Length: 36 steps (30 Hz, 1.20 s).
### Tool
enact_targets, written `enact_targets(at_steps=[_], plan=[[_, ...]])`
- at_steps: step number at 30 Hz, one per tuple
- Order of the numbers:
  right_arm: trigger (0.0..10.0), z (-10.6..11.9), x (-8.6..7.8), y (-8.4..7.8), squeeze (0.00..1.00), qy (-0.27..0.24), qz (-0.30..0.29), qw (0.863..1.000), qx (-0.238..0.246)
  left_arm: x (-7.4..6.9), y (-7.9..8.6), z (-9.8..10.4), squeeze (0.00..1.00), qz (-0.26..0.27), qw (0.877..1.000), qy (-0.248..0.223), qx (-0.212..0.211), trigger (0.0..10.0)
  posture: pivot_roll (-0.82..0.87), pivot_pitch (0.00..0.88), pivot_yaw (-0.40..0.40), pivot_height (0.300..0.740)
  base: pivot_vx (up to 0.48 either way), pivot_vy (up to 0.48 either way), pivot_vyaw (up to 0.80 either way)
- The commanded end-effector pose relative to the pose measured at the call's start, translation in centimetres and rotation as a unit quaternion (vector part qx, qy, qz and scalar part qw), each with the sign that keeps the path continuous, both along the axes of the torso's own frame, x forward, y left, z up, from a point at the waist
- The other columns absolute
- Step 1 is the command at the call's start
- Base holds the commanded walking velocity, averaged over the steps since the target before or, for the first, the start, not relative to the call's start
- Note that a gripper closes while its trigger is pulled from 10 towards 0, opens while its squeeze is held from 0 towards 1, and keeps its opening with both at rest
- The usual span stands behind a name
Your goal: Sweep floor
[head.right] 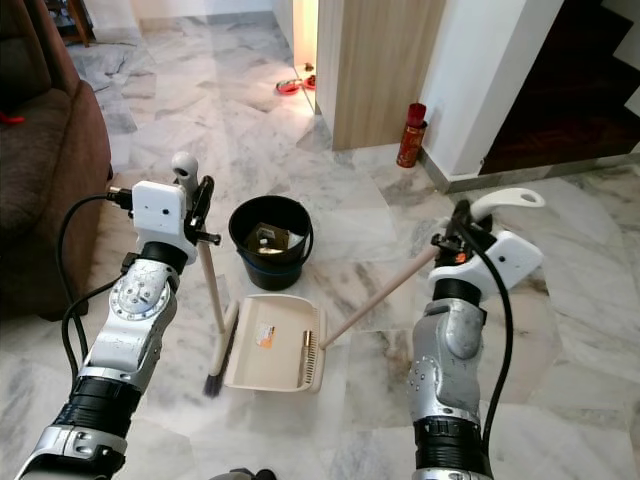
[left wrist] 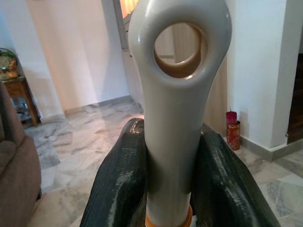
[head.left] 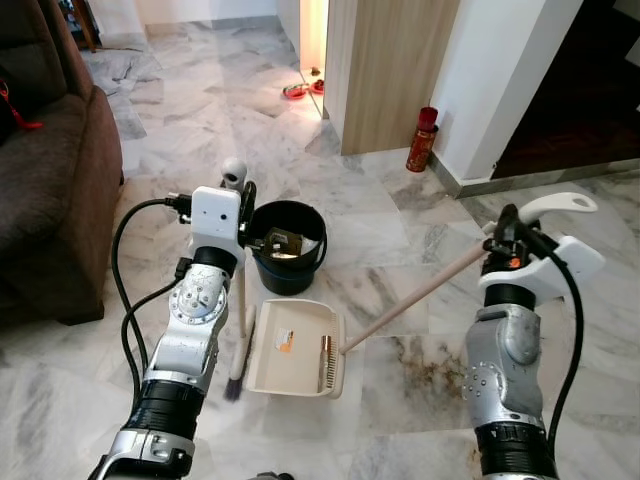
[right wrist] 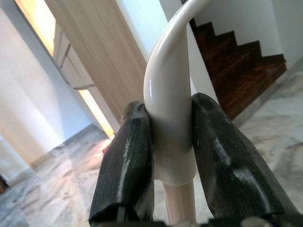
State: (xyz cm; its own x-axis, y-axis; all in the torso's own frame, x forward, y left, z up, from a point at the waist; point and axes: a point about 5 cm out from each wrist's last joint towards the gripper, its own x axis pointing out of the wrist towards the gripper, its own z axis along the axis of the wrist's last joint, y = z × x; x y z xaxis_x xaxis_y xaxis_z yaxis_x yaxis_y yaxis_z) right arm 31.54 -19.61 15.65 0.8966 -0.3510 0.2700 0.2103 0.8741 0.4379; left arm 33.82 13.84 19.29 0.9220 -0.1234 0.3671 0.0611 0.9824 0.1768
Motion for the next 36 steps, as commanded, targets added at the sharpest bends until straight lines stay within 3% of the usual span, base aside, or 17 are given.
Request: enact_targets(at_steps=[1, 15, 19, 26, 36], plan=[[10.0, 2.7, 0.1, 0.2, 0.00, -0.060, 0.006, 0.998, 0.011, -0.3, 0.0, 0.9, 0.00, 0.000, 1.000, -0.026, 0.000, 10.0, 0.12, 0.100, -0.022, 0.740, 0.000, 0.000, 0.00], [10.0, 7.5, -0.1, 1.2, 0.00, -0.145, 0.032, 0.989, 0.012, -0.4, 0.1, 0.8, 0.00, 0.001, 1.000, -0.024, 0.000, 10.0, 0.12, 0.100, -0.022, 0.740, 0.000, 0.000, 0.00], [10.0, 7.6, -0.1, 1.3, 0.00, -0.145, 0.035, 0.989, 0.010, -0.4, 0.2, 0.8, 0.00, 0.004, 1.000, -0.023, -0.004, 10.0, 0.12, 0.100, -0.023, 0.740, 0.000, 0.000, 0.00], [10.0, 7.1, -0.1, 1.3, 0.00, -0.135, 0.038, 0.990, 0.012, -0.4, 0.2, 0.9, 0.00, 0.004, 1.000, -0.026, -0.003, 10.0, 0.12, 0.100, -0.022, 0.740, 0.000, 0.471, 0.00], [10.0, 7.0, -0.1, 1.4, 0.00, -0.129, 0.042, 0.991, 0.014, -0.4, 0.1, 1.1, 0.00, 0.005, 1.000, -0.030, 0.002, 10.0, 0.12, 0.099, -0.020, 0.740, 0.000, 0.000, 0.00]])
